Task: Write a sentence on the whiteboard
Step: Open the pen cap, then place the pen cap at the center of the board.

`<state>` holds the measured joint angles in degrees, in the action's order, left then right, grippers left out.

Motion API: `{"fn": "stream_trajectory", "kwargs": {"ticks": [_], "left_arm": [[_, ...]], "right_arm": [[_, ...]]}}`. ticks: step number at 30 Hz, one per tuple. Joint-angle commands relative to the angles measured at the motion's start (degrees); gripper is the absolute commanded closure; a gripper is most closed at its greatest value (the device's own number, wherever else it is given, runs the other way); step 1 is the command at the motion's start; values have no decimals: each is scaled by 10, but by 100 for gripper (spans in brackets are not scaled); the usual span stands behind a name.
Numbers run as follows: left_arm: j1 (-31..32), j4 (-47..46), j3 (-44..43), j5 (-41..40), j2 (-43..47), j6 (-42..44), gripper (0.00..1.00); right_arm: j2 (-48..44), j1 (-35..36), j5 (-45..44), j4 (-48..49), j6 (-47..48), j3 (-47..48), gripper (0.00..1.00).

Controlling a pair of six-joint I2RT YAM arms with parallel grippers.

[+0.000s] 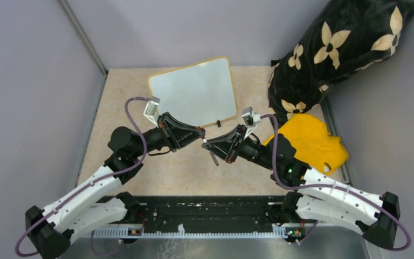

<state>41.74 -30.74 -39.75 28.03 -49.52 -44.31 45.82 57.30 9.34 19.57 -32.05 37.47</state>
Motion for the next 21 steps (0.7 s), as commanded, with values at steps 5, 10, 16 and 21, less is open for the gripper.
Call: {"fn": "stream_trajectory", "kwargs": {"ticks": [5, 10, 16, 21], "left_arm": [[-9, -31, -16, -97, 32, 30, 100], [-9, -31, -16, -118, 25, 26, 100], [-9, -33, -13, -147, 21, 24, 100], [-9, -30, -35, -152, 5, 34, 100]], "right_arm": [[-35, -2, -7, -28, 3, -29, 100], [-47, -1, -13, -35, 2, -34, 100], [-57, -2, -16, -45, 3, -31, 100], [-62, -2, -30, -52, 2, -37, 100]]}}
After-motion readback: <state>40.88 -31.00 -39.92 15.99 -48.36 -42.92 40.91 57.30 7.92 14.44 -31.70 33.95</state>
